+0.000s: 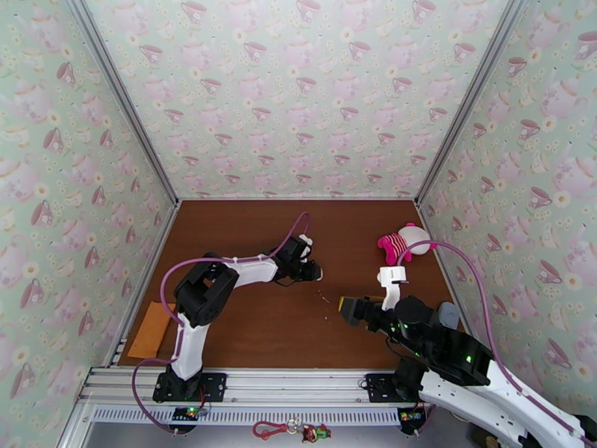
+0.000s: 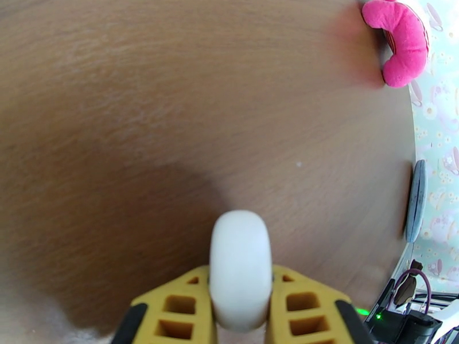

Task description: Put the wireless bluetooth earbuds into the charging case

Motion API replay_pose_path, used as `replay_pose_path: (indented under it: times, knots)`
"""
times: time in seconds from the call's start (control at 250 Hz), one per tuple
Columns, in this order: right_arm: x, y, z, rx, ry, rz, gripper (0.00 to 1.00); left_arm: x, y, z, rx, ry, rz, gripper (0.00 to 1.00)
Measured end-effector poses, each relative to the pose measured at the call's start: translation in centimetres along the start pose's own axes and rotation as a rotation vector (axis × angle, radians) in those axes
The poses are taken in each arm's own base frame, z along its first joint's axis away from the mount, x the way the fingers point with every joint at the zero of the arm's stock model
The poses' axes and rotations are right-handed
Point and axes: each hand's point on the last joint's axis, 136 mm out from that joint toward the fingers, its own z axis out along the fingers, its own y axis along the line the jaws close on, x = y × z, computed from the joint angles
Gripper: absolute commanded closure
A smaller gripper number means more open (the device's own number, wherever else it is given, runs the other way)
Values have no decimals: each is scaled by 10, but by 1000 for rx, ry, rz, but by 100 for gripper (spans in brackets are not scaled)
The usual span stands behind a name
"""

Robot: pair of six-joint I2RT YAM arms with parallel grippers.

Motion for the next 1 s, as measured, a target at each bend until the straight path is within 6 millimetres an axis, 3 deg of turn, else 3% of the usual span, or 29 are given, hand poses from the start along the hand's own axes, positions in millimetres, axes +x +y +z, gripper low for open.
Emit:
replay_pose_path:
  times: [0.36, 0.744, 0.848, 1.0]
  knots:
    - [0, 0, 0, 0, 0, 0, 1, 3, 9, 1, -20, 16, -24, 58]
    - [0, 0, 0, 0, 0, 0, 1, 0, 5, 0, -11, 18, -23, 48]
    - [0, 0, 0, -1, 1, 0, 1, 0, 4, 0, -7, 19, -21, 39]
    - [1, 1, 0, -4, 4, 1, 1, -1, 1, -1, -3, 22, -21, 37]
